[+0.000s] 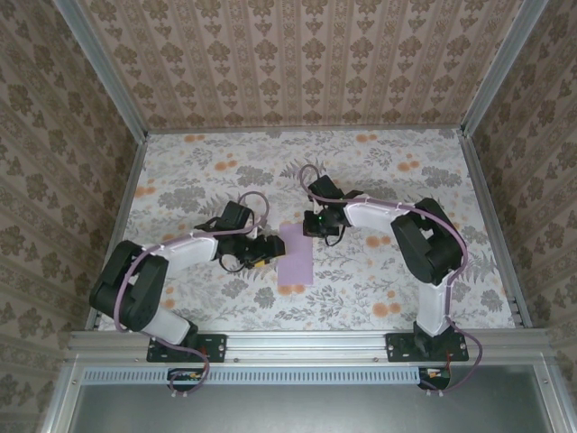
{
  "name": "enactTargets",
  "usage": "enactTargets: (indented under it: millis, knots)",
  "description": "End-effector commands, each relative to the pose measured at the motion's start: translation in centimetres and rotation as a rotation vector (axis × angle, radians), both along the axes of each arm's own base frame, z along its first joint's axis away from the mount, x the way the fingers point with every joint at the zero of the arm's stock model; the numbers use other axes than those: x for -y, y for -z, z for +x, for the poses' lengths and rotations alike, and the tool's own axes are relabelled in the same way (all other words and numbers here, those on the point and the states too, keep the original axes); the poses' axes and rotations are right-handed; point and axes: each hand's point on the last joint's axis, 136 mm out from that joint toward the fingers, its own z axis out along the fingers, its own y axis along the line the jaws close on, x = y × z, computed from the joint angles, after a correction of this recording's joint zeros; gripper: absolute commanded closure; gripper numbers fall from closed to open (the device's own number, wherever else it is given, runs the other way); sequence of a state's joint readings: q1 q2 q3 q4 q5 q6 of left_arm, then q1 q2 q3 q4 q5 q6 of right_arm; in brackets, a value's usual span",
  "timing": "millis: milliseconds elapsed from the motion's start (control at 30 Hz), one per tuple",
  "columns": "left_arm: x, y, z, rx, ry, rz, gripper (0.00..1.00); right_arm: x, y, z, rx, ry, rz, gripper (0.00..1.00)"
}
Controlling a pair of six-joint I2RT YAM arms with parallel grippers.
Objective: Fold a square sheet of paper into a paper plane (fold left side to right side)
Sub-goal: Third fold the triangle at the center of the table.
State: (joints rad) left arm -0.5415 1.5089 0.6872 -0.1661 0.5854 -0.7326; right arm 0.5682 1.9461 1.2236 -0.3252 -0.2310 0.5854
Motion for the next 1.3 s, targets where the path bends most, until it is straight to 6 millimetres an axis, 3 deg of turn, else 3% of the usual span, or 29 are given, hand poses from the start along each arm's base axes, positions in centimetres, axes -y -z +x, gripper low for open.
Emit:
enactTargets:
  millis: [0,267,700,1000,1267]
  knots:
    - [0.7,0.0,0.0,-0.004,0.033,-0.034,0.31,0.5,1.2,-0.6,-0.028,-0.029,-0.062,0.91]
    - [1.8,1.0,-0.1,-0.03,0.057,-0.032,0.33,1.0,2.5,-1.3,-0.059,-0.055,-0.09,0.91]
    - [3.1,1.7,-0.8,-0.065,0.086,-0.056,0.43,0.8,2.6,-1.5,-0.063,-0.06,-0.077,0.92]
    - [2.8,0.7,-0.7,-0.045,0.075,-0.048,0.52,0.8,2.4,-1.5,-0.054,-0.064,-0.074,0.91]
    - [2.9,-1.0,-0.6,-0.014,0.068,-0.072,0.52,0.7,2.4,-1.5,-0.054,-0.065,-0.068,0.91]
